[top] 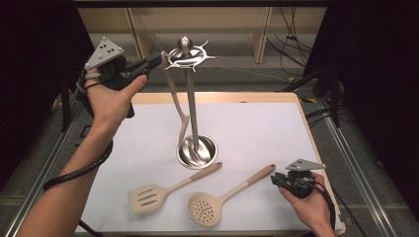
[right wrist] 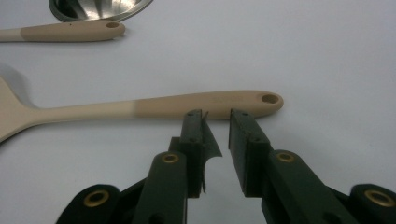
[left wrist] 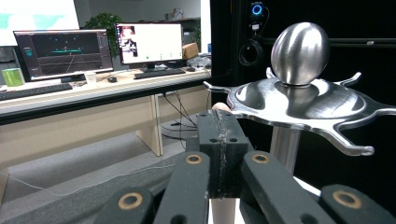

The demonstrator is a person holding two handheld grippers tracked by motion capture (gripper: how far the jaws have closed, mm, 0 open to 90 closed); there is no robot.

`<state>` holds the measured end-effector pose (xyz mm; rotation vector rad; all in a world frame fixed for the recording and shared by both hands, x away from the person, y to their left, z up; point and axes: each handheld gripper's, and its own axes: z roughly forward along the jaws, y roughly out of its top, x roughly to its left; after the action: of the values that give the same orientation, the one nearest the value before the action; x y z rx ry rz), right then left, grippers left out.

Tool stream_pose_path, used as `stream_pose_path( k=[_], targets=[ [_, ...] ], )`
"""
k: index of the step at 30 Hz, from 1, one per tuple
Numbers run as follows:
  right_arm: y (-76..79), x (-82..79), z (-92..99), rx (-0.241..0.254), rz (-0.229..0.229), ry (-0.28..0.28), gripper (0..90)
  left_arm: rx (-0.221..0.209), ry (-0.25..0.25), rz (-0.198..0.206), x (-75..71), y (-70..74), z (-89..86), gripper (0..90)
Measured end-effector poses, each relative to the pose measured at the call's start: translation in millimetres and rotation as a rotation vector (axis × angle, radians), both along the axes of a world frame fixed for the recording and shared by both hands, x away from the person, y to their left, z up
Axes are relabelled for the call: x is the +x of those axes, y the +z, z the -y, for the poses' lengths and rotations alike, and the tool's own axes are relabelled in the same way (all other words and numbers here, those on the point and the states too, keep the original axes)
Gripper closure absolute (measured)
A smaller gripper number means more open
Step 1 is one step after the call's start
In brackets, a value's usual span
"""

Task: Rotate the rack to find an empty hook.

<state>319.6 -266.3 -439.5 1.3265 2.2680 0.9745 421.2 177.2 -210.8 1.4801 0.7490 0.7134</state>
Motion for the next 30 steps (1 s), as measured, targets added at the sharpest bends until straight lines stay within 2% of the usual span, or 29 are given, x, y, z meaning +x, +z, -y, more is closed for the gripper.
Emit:
stream_pose_path(
  k=[6,7,8,9,10,11,13,14,15,16,17,19,20,22,23,25,26,27,29,30],
  targets=[
    [-0.5,0.4,0.1,0.008,0.009,0.007,75.2,0.009,-0.013,-0.006,-5.1,-6.8,-3.1,85.4],
    [-2.2,2.2,2.1,-0.006,0.036,0.038,74.8,0.015,-0.015,-0.010,-7.5,-9.5,-4.4,83.5],
    [-0.7,0.6,1.3,0.008,0.005,0.015,74.3,0.029,-0.023,-0.017,-12.4,-15.4,-6.7,80.7],
    [-0.7,0.6,1.3,0.008,0.005,0.015,74.3,0.029,-0.023,-0.017,-12.4,-15.4,-6.7,79.4],
    [-0.6,0.5,1.4,0.007,0.003,0.011,74.1,0.041,-0.025,-0.027,-16.0,-20.6,-9.0,79.4],
    [0.9,-3.2,-0.5,0.023,-0.042,-0.033,73.6,0.051,-0.032,-0.048,-19.3,-26.4,-11.4,73.5],
    [0.7,-2.8,0.3,0.020,-0.033,-0.027,73.4,0.087,-0.034,-0.073,-26.9,-39.3,-16.0,70.5],
    [0.6,-3.5,-0.2,0.031,-0.044,-0.036,73.2,0.103,-0.036,-0.083,-30.0,-44.5,-17.6,68.5],
    [-0.4,-1.8,1.0,0.023,-0.018,-0.025,73.1,0.127,-0.039,-0.100,-33.5,-50.7,-19.5,66.6],
    [-1.2,-0.2,3.2,0.012,0.000,-0.007,72.9,0.134,-0.045,-0.109,-35.0,-54.6,-20.2,64.6],
    [-1.5,0.0,3.6,0.008,-0.001,-0.005,72.8,0.147,-0.050,-0.122,-37.3,-59.7,-21.4,63.0],
    [0.1,-2.6,2.1,0.021,-0.035,-0.032,72.7,0.169,-0.057,-0.146,-40.8,-70.1,-22.4,60.9],
    [-0.4,-2.4,2.2,0.021,-0.025,-0.028,72.7,0.169,-0.057,-0.146,-40.8,-70.1,-22.4,59.9],
    [0.3,-3.5,3.3,0.016,-0.017,-0.030,72.6,0.207,-0.058,-0.180,-44.3,-85.5,-21.8,58.1],
    [0.3,-3.5,3.3,0.016,-0.017,-0.030,72.6,0.207,-0.058,-0.180,-44.3,-85.5,-21.8,57.9],
    [1.1,-4.4,3.7,0.012,-0.015,-0.031,72.6,0.228,-0.070,-0.185,-44.7,-96.3,-21.3,57.4],
    [-0.2,-2.6,5.2,0.007,0.013,0.002,72.6,0.241,-0.072,-0.191,-45.3,-100.8,-21.2,57.1],
    [0.8,-3.3,4.1,0.015,0.000,-0.007,72.6,0.247,-0.079,-0.208,-46.7,-108.7,-20.7,57.1],
    [1.5,-4.0,3.9,0.006,-0.002,-0.012,72.6,0.254,-0.081,-0.211,-47.0,-111.9,-20.8,57.1],
    [1.4,-4.5,2.7,0.002,0.004,-0.018,72.6,0.279,-0.085,-0.223,-47.0,-117.2,-20.3,57.1]
  ],
)
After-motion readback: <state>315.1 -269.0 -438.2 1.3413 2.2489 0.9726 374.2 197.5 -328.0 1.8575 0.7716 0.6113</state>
